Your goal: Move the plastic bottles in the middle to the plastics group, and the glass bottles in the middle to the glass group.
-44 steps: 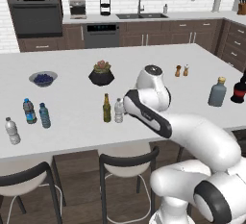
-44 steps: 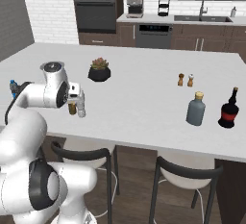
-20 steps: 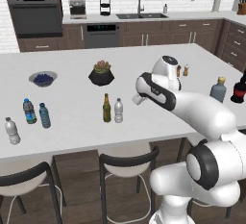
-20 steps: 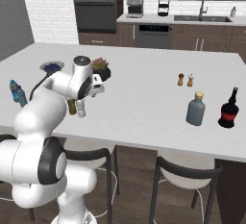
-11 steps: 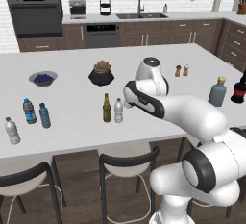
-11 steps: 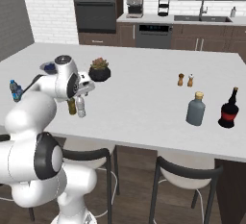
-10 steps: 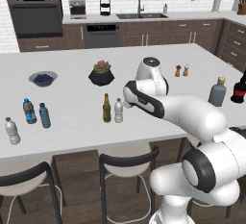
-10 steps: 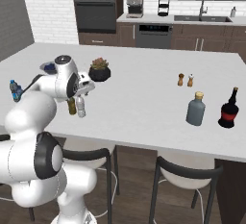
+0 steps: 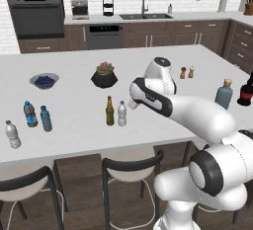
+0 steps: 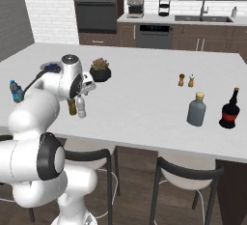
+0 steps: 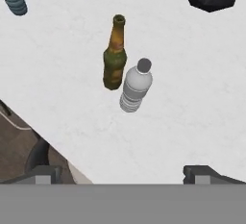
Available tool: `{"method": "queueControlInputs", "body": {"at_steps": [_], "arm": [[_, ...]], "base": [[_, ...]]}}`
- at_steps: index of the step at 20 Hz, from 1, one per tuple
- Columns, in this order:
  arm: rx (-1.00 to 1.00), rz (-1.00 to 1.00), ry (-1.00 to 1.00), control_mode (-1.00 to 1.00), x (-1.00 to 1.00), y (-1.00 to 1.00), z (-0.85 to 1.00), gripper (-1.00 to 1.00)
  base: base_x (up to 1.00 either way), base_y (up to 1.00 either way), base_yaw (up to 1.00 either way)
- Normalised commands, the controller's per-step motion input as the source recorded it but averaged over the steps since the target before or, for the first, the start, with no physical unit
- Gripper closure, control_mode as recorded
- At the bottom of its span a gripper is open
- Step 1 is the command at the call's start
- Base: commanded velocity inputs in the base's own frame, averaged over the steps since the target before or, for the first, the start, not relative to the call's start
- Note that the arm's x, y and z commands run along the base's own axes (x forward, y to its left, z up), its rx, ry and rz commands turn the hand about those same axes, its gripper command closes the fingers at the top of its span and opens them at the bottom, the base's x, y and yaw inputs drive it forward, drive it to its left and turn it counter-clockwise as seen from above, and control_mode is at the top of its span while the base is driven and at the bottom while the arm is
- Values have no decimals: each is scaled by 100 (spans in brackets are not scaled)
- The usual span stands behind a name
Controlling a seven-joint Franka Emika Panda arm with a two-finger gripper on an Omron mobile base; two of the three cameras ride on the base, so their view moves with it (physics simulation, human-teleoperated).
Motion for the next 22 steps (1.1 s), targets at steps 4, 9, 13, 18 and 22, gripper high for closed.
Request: {"method": "queueControlInputs", "body": {"at_steps": [4, 9, 13, 18, 22], "arm": [[0, 2, 4, -100, 22, 14, 11, -100], [0, 1, 4, -100, 23, 22, 7, -100], [0, 0, 0, -100, 32, 10, -1, -100], [0, 0, 0, -100, 38, 0, -7, -100], [0, 0, 0, -100, 17, 0, -2, -100]], "base": [[0, 0, 0], [0, 0, 0], [0, 0, 0], [0, 0, 0], [0, 0, 0]]}}
